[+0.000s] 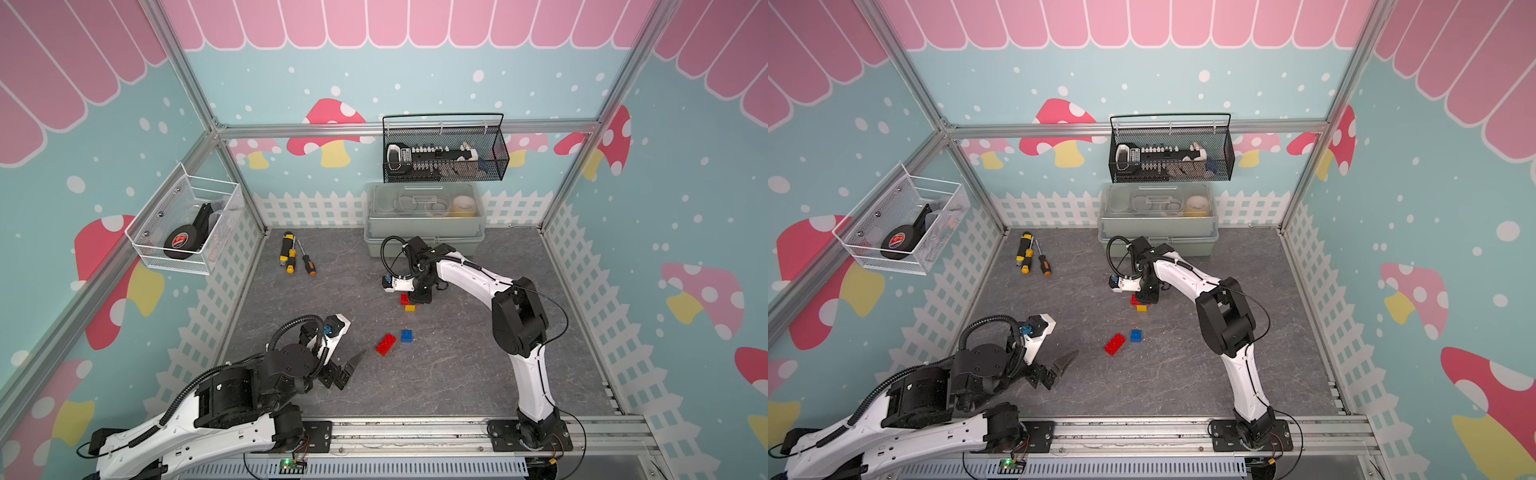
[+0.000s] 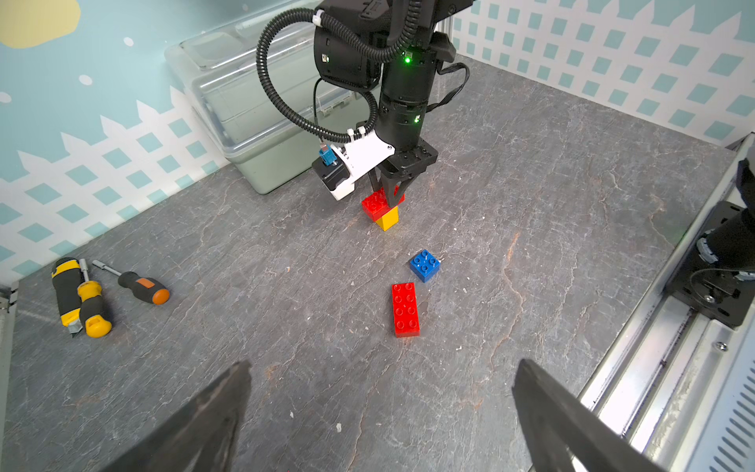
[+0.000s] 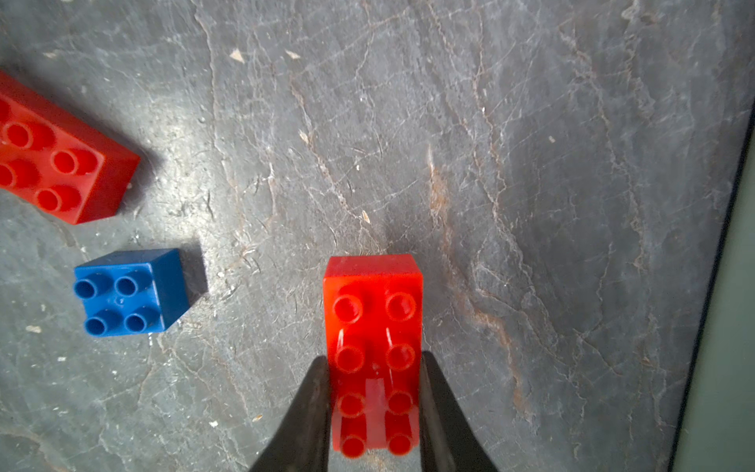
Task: Assemble the letter f with lego
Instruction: Assemble the lego brick with the lego brick.
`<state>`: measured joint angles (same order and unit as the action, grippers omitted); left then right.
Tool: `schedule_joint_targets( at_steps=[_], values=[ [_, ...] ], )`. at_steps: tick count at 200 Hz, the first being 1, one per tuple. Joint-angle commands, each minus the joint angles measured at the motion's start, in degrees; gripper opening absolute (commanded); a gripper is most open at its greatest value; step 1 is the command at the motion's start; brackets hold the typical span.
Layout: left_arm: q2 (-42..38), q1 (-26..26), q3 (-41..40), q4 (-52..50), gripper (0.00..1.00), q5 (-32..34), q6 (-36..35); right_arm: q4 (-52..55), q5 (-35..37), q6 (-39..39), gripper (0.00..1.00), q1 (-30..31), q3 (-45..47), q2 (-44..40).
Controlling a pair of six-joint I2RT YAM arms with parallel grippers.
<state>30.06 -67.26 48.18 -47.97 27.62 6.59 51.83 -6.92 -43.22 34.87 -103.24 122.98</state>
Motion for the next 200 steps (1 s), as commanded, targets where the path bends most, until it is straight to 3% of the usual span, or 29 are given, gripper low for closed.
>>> schedule_joint_targets(
  at_steps=[1, 109, 200],
  values=[
    [-0.01, -0.24, 1.13, -1.17, 0.99, 0.07, -1.05, 1.46, 2.48, 0.29, 0.20, -0.06, 1.73, 4.01],
    [0.06, -0.26, 1.15, -1.17, 0.99, 0.07, -1.12, 1.52, -0.99, 1.50, 0.22, -0.21, -0.31, 2.54],
    [-0.03, -0.26, 1.12, -1.17, 0.99, -0.11, -1.07, 1.53, -2.57, 2.53, 0.45, -0.41, -1.79, 1.87]
  ],
)
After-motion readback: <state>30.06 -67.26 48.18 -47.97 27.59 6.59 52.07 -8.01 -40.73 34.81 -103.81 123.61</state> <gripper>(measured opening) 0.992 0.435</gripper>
